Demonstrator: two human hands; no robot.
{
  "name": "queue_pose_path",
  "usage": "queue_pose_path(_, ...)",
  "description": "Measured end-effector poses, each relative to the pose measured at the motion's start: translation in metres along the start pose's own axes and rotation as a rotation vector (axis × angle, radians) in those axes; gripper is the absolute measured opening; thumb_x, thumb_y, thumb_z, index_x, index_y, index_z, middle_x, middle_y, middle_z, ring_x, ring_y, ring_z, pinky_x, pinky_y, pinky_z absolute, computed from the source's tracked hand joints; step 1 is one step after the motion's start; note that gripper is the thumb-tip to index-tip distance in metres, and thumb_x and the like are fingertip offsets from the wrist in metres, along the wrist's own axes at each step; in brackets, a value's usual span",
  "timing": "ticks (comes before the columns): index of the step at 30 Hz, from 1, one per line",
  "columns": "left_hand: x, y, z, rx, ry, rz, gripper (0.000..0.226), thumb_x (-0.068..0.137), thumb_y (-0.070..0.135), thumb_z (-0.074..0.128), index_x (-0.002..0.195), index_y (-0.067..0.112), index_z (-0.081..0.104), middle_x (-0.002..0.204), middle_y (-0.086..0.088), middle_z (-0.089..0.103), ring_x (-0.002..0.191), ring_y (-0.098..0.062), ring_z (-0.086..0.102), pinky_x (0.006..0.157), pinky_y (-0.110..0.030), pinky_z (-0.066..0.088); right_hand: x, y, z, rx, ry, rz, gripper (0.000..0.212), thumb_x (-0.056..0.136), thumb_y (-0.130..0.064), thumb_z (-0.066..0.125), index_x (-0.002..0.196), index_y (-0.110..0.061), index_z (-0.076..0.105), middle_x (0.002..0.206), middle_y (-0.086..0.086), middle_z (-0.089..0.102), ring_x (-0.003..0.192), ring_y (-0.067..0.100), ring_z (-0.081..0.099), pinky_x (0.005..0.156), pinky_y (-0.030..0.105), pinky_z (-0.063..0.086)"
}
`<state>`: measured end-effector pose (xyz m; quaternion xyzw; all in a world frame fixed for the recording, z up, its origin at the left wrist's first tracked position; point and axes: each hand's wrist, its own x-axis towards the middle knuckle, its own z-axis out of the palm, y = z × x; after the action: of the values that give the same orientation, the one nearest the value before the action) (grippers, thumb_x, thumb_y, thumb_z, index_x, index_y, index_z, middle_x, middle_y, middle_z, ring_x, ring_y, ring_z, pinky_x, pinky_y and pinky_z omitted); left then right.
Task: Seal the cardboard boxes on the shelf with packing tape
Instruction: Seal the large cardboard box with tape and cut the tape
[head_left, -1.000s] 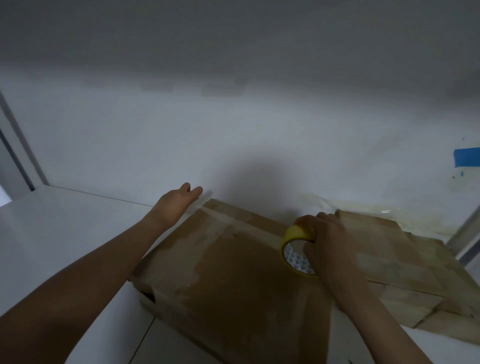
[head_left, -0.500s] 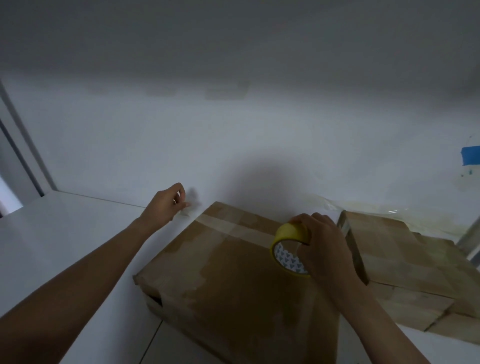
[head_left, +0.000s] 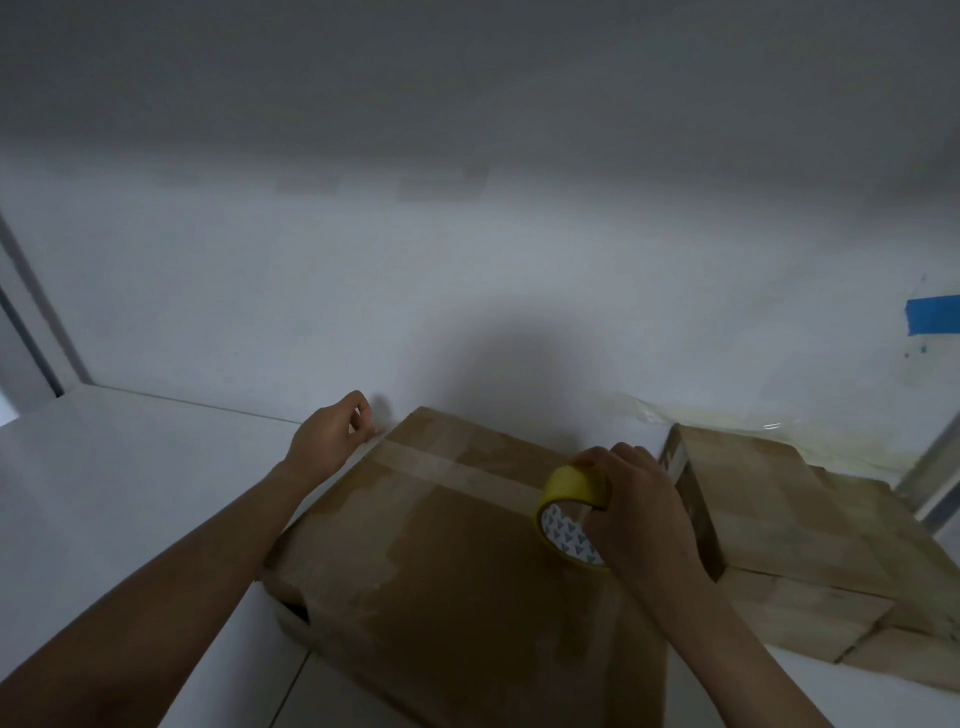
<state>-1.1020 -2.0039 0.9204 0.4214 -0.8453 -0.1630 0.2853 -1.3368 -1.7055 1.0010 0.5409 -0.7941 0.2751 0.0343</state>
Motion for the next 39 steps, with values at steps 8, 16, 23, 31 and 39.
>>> queue_pose_path(8, -0.008, 0.001, 0.011, -0.034, -0.100, -0.047, 0.016, 0.095, 0.027, 0.061, 0.084, 0.029, 0.049, 0.083, 0.008, 0.064, 0.062, -0.015, 0.057, 0.063, -0.033, 0.046, 0.002, 0.005, 0.003, 0.006, -0.006, -0.005, 0.048, 0.070, -0.007, 0.069, 0.115, -0.022, 0.063, 0.091, -0.007, 0.044, 0.096, 0.017, 0.047, 0.064, 0.029, 0.040)
queue_pose_path(16, -0.012, -0.006, 0.015, 0.039, -0.419, -0.138, 0.024, 0.101, 0.031, 0.047, 0.118, 0.026, 0.063, 0.117, 0.002, 0.064, 0.103, -0.019, 0.062, 0.084, -0.028, 0.043, 0.004, 0.010, 0.006, 0.008, -0.002, -0.009, 0.047, 0.074, -0.009, 0.068, 0.119, -0.022, 0.061, 0.093, -0.007, 0.043, 0.090, 0.010, 0.036, 0.065, 0.026, 0.037)
queue_pose_path(23, -0.003, -0.003, -0.010, -0.082, -0.123, -0.265, 0.011, 0.099, 0.024, 0.058, 0.092, 0.019, 0.064, 0.090, 0.000, 0.074, 0.067, -0.018, 0.071, 0.064, -0.027, 0.052, 0.001, 0.010, 0.014, 0.020, 0.028, 0.014, 0.050, 0.073, -0.010, 0.068, 0.120, -0.024, 0.062, 0.098, 0.000, 0.057, 0.097, 0.021, 0.051, 0.066, 0.034, 0.048)
queue_pose_path(31, -0.033, 0.077, 0.004, 0.018, -0.309, -0.095, 0.053, 0.106, 0.050, 0.023, 0.150, 0.026, 0.036, 0.150, -0.001, 0.045, 0.134, -0.021, 0.046, 0.105, -0.035, 0.035, -0.015, 0.031, 0.022, 0.264, 0.128, 0.128, 0.069, 0.075, -0.004, 0.071, 0.136, -0.025, 0.047, 0.105, 0.001, 0.054, 0.096, 0.021, 0.054, 0.077, 0.036, 0.050)
queue_pose_path(39, -0.038, 0.072, 0.020, 0.218, -0.334, -0.107, 0.054, 0.104, 0.052, 0.015, 0.156, 0.038, 0.017, 0.165, 0.000, 0.016, 0.144, -0.030, 0.033, 0.112, -0.050, 0.035, -0.032, 0.039, 0.041, 0.353, 0.129, 0.221, 0.034, 0.086, -0.009, 0.067, 0.117, -0.008, 0.055, 0.102, 0.012, 0.060, 0.095, 0.036, 0.059, 0.077, 0.041, 0.048)
